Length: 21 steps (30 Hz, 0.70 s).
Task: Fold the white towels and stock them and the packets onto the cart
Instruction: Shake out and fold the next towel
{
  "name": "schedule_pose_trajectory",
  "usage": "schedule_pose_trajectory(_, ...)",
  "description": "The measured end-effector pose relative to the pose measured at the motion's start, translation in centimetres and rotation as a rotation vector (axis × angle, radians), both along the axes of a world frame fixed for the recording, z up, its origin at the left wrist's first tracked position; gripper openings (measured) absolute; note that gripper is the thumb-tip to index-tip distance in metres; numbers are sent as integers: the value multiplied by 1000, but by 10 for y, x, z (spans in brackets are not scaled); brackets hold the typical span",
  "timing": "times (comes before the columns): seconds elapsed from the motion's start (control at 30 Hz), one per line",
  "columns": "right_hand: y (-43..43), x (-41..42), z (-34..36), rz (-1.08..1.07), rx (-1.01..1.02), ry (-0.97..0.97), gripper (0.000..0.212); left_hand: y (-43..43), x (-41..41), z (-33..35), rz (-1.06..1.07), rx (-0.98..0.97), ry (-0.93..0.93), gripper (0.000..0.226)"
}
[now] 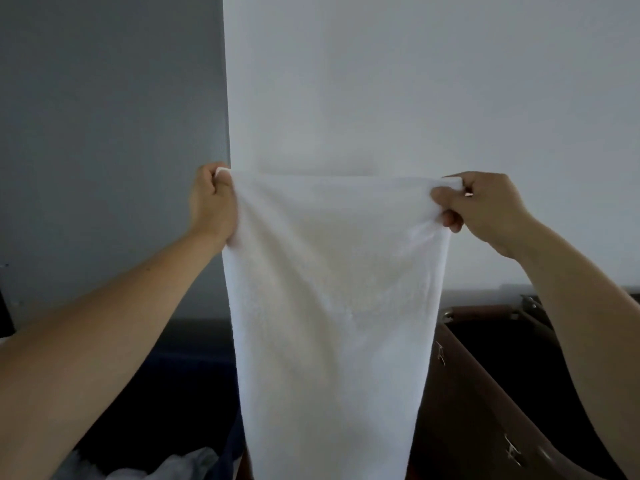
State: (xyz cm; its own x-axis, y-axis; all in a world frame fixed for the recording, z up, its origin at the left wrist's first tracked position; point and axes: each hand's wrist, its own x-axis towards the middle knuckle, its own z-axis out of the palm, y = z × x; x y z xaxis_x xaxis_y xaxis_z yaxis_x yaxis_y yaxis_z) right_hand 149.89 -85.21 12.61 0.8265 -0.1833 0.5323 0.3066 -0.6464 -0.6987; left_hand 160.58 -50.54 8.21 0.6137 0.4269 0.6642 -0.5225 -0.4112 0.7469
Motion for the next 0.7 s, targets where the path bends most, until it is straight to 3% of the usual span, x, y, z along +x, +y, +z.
schedule_pose_trajectory(0.3, -2, 15, -5, -18, 400, -88, 10, -5, -7, 1, -45, 39, -118, 31)
schedule_pose_trajectory(0.43, -2, 18, -7, -19, 437, -43, 15, -7, -15, -2, -134, -75, 8, 35)
schedule_pose_trajectory(0.5, -1, 21, -12, -22, 437, -39, 17, -8, -21, -4, -276, -144, 92, 35)
schedule_pose_trajectory(0.7, -5, 23, -15, -12, 363, -47, 16, 4, -26, -5, -619, -296, 332, 15)
